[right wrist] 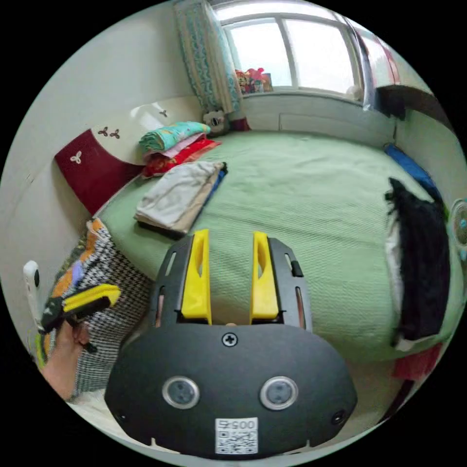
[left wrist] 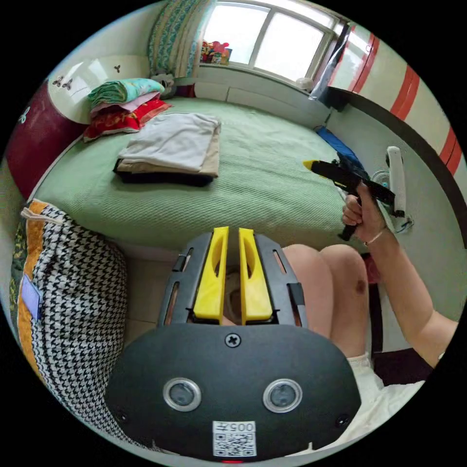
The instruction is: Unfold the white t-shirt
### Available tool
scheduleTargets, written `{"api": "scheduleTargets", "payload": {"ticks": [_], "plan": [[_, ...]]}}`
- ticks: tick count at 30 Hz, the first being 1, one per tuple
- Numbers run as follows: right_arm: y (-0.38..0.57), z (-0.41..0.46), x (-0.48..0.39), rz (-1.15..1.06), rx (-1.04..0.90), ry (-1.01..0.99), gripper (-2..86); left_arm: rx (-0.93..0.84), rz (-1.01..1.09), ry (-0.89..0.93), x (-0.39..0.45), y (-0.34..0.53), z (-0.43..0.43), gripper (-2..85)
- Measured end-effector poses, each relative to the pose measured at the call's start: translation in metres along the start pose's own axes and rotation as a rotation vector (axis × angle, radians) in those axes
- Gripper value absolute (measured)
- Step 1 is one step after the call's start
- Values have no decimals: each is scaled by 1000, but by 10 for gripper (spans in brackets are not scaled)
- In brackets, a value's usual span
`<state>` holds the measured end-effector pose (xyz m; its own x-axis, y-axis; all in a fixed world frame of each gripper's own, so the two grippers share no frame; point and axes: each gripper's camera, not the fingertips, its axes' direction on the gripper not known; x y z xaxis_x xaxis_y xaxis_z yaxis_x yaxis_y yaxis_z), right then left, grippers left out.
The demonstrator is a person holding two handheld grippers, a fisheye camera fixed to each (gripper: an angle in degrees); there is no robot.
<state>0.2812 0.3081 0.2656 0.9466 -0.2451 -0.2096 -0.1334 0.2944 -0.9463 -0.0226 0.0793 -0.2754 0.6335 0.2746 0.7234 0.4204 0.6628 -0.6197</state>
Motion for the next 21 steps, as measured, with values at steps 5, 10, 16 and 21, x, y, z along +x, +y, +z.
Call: {"api": "scheduleTargets", "payload": {"ticks": [5,10,16,21], "plan": [[27,62,8,-19,-54,-95,86,17,-111,-31,-42,30,-23,51],[45,77,22,-36,-61,-63,92,-35,-143,-47,-76,38,-29,52],[62,101,24,-60,-66,-37,91,3,-153,-86,-126,24,-56,60],[66,133,27,-112,-83,-3,89,50,-215,-87,-167,25,-75,63]]}}
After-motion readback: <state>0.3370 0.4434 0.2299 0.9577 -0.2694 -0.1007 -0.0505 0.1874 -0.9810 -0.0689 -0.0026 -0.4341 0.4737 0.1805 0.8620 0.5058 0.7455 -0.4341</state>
